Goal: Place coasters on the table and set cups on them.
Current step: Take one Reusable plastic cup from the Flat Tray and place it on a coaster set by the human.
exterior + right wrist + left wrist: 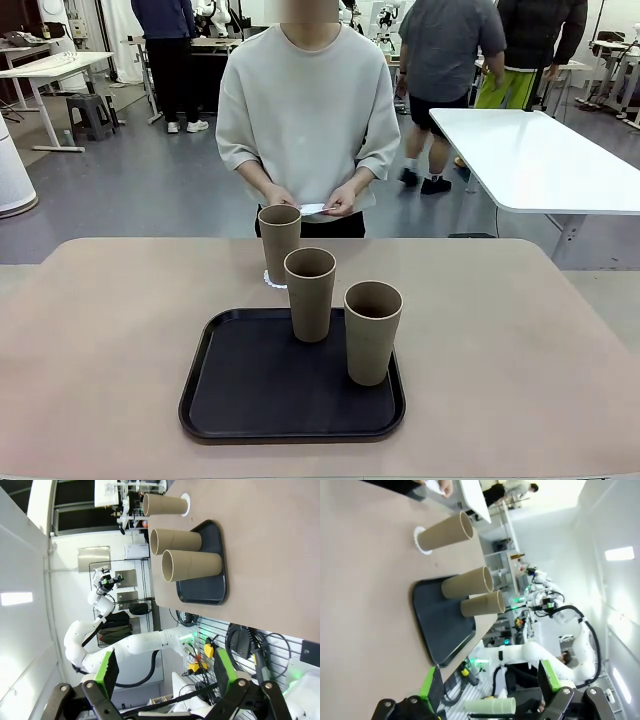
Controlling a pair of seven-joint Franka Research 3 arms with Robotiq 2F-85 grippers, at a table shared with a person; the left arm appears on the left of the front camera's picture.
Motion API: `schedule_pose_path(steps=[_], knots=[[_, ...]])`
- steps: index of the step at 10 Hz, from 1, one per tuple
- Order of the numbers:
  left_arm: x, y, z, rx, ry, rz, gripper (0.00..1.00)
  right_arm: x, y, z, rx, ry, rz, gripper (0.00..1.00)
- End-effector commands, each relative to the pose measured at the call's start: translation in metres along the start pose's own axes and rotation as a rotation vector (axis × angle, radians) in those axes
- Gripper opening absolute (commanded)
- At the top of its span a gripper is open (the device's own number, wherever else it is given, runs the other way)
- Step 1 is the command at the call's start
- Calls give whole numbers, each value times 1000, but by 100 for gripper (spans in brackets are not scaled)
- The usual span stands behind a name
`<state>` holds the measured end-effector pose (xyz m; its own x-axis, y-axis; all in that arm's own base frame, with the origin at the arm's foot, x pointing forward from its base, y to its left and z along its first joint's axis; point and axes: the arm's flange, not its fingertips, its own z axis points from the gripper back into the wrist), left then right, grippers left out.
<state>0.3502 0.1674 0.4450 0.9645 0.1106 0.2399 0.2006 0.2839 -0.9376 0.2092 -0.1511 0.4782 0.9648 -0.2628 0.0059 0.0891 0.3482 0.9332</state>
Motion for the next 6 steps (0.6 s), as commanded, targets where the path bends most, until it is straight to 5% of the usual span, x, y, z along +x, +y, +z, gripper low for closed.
schedule_pose_path(steps=[1,5,6], knots=[[-5,12,21,-59,-39,8,100,1,0,0,19,0,12,100],[-4,12,31,-107,43,12,100,1,0,0,19,0,12,100],[-10,15,35,-62,-30,49,100,1,0,0,19,0,12,100]])
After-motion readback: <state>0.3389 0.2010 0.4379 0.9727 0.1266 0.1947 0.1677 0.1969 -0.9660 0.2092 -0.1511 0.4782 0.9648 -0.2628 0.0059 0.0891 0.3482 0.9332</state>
